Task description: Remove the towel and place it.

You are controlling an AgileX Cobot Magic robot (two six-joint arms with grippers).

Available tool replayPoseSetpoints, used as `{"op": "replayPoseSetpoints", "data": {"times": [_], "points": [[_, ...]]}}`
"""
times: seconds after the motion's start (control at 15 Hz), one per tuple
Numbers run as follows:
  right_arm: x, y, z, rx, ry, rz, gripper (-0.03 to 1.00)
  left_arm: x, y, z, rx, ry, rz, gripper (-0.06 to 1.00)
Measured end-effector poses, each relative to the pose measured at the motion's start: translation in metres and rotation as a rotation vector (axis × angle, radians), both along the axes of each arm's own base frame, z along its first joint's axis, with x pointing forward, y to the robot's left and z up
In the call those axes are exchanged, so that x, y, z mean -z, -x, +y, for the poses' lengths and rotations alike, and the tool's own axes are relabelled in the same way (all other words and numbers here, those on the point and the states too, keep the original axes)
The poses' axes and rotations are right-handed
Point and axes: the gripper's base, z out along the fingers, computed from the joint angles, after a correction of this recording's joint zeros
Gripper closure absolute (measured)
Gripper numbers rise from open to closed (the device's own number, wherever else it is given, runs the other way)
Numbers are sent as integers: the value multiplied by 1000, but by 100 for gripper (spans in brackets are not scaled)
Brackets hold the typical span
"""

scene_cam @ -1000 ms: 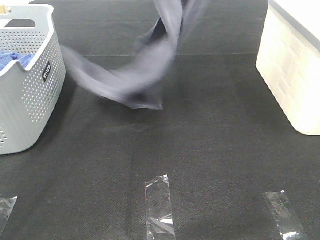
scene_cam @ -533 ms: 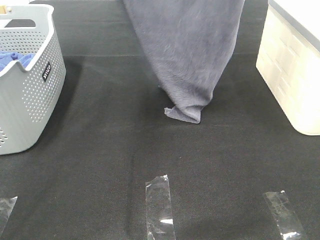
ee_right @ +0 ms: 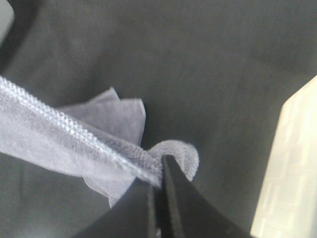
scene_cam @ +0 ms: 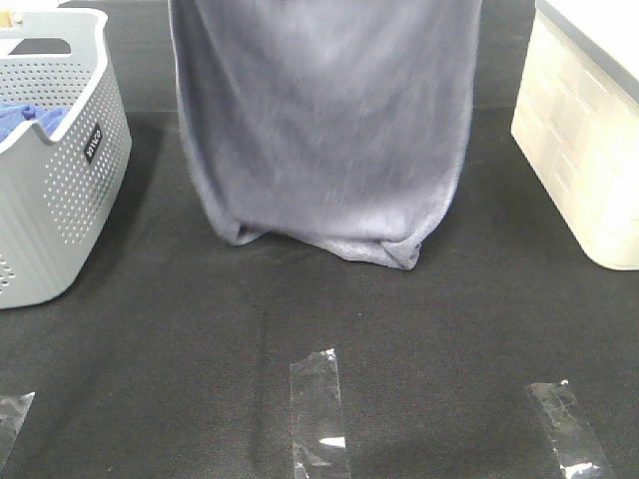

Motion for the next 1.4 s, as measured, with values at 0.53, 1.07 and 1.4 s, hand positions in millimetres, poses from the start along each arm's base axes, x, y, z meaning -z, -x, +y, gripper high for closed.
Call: {"op": "replayPoseSetpoints", "data": {"times": [0.53, 1.07, 1.4], "points": [[84, -88, 17, 30, 93, -285, 97, 77, -98, 34, -24, 207, -216, 94], [-69, -92, 0, 77, 17, -1086, 97, -43, -101, 60, 333, 403, -1096, 94], [-91, -76, -12, 118, -47, -1010, 97, -64, -91, 58, 364, 379, -1183, 94]]}}
